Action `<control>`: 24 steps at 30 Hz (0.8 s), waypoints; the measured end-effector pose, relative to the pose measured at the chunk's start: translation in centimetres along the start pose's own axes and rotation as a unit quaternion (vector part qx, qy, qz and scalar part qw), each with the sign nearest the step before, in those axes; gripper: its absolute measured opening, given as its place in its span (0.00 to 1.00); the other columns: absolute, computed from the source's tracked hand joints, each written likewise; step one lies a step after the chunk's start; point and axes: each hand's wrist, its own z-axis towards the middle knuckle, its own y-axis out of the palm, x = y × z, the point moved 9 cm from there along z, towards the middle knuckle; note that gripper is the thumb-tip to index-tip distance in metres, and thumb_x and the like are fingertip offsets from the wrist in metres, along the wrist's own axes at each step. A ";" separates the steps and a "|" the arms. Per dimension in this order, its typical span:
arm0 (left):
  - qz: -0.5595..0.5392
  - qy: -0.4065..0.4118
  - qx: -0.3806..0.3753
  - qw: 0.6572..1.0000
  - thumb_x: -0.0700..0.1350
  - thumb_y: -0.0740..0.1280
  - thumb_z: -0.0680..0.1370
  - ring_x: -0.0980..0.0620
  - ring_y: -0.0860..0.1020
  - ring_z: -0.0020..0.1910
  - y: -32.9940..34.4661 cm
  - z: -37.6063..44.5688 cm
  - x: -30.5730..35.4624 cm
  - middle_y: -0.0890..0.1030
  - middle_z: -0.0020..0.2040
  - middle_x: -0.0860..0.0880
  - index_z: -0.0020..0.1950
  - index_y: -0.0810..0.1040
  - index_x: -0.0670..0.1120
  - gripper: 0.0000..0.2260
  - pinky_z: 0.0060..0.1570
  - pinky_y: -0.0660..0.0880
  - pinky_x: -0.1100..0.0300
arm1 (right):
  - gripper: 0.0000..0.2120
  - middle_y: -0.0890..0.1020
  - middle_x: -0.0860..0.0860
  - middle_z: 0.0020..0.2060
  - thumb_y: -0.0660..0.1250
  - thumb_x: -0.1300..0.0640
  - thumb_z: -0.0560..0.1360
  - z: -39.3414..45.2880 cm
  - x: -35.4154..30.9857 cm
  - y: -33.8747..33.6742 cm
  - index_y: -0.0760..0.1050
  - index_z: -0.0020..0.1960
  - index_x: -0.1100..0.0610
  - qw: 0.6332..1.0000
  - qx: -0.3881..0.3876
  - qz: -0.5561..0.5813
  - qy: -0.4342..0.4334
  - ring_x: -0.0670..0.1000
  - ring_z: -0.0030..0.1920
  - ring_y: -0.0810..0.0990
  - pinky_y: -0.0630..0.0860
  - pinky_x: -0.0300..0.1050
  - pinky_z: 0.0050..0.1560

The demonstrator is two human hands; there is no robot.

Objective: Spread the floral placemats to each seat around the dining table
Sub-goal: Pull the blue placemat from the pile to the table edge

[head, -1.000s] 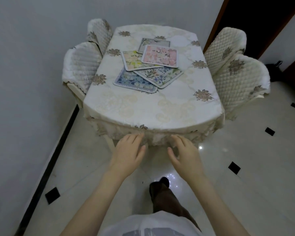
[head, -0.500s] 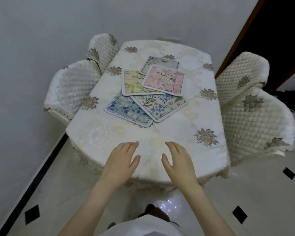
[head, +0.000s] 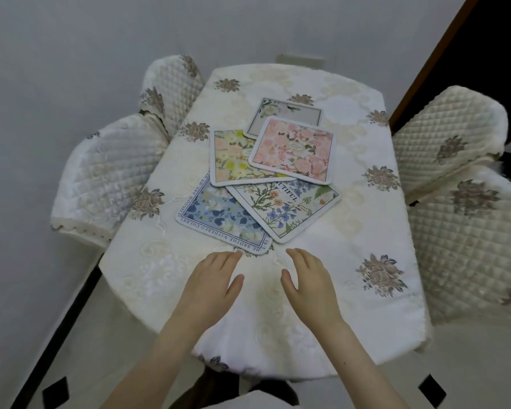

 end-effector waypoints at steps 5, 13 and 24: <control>-0.018 0.021 -0.010 1.000 0.50 0.57 0.79 0.49 0.69 0.66 -0.3 3.8 -3.2 0.73 0.66 0.49 0.71 0.66 0.46 0.20 0.65 0.67 0.55 | 0.20 0.75 0.49 0.65 0.60 0.54 0.77 3.4 -0.5 2.3 0.69 0.68 0.54 0.999 -0.007 0.017 0.041 0.51 0.64 0.72 0.70 0.46 0.62; -0.047 0.003 -0.057 0.997 0.49 0.60 0.79 0.47 0.70 0.64 0.6 12.1 -11.7 0.74 0.64 0.47 0.70 0.67 0.44 0.20 0.61 0.69 0.53 | 0.15 0.76 0.51 0.54 0.60 0.57 0.78 10.6 0.5 7.0 0.69 0.64 0.55 0.981 -0.010 0.106 0.160 0.52 0.55 0.75 0.74 0.48 0.52; -0.028 -0.136 -0.107 0.985 0.47 0.66 0.75 0.39 0.66 0.64 4.6 17.7 -21.9 0.69 0.66 0.38 0.70 0.64 0.39 0.26 0.61 0.67 0.49 | 0.20 0.73 0.63 0.51 0.65 0.61 0.75 12.4 2.9 13.4 0.63 0.62 0.67 0.935 0.001 0.089 0.342 0.62 0.49 0.74 0.74 0.53 0.46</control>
